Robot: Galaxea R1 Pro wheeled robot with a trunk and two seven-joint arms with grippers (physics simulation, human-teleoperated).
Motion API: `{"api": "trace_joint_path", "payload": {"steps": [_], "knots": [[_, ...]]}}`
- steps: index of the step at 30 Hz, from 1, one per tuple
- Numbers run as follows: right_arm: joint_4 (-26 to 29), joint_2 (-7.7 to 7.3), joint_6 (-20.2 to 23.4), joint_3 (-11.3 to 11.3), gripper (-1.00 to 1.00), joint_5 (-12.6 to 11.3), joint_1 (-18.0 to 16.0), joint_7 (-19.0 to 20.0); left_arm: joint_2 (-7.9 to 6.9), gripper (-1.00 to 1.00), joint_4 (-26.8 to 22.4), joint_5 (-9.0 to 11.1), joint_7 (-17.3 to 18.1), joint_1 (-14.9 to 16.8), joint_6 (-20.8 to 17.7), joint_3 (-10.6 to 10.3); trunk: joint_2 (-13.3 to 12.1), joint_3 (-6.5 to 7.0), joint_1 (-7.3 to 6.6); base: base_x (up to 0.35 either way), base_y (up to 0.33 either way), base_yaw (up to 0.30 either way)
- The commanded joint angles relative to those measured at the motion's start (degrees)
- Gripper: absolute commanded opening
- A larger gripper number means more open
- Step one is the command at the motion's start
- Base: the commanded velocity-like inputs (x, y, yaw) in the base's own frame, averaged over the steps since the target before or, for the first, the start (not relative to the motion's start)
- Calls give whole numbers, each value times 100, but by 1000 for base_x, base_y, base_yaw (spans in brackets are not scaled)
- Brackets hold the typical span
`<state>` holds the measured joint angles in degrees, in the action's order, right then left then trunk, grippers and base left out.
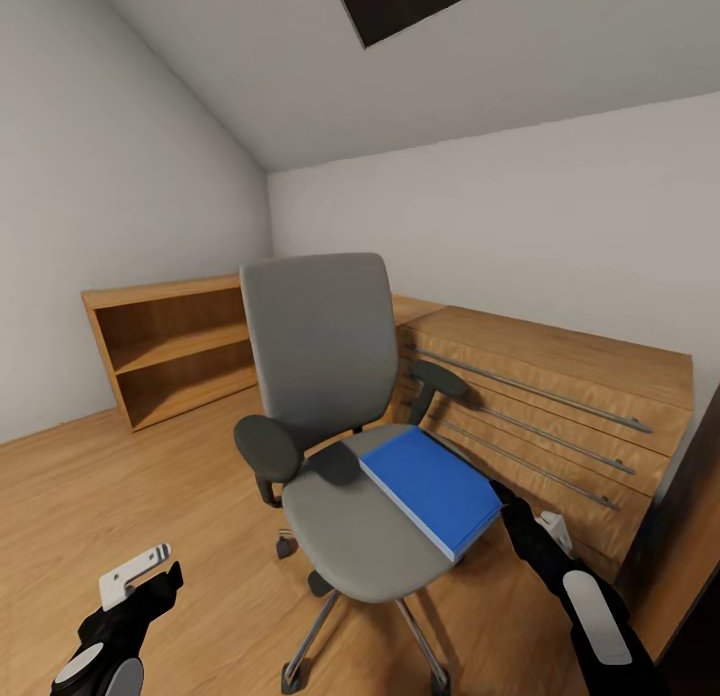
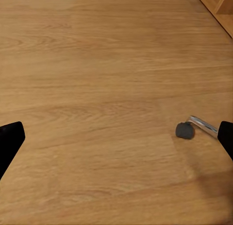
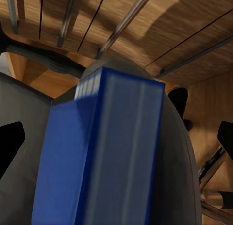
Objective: In the bedroom, organize the workspace by keeping the computer under the desk, ensuring the monitor is on the desk, placing the keyboard on the desk next to the monitor, placing the mouse on the desk next to the keyboard, moving the folder from the swivel chair onto the desk next to the mouse, stacking the notebook on top of the folder with the pen on top of the notebook, and positioning the swivel chair next to the desk.
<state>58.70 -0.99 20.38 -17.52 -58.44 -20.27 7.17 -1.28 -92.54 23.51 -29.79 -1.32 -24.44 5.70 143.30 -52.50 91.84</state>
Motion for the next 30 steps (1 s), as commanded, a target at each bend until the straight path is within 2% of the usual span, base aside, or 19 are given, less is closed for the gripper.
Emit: {"api": "trace_joint_path", "payload": {"steps": [1,4,5,14,20,30], "knots": [[1,2,37,-14,100,-27,-3,13,-3,100,-10,50,-36,1,-13,-3,2,-5,-1,8,0,0],[1,2,37,-14,100,-27,-3,13,-3,100,-10,50,-39,1,-10,-2,2,-5,-1,5,0,0],[1,2,37,-14,-100,-27,-3,13,-3,100,-10,50,-40,1,-10,-1,2,-5,-1,3,0,0],[18,-3,37,-16,-100,-18,-3,13,-4,100,-9,55,-42,1,-11,-3,2,-5,-1,0,0,0],[19,-7,37,-29,-100,-18,-3,13,-2,100,-9,54,-43,1,-8,-7,-6,128,-16,0,0,0],[30,-7,37,-32,-100,-18,-3,27,4,100,-13,57,-36,1,-22,-8,-407,308,-236,0,0,0]]}}
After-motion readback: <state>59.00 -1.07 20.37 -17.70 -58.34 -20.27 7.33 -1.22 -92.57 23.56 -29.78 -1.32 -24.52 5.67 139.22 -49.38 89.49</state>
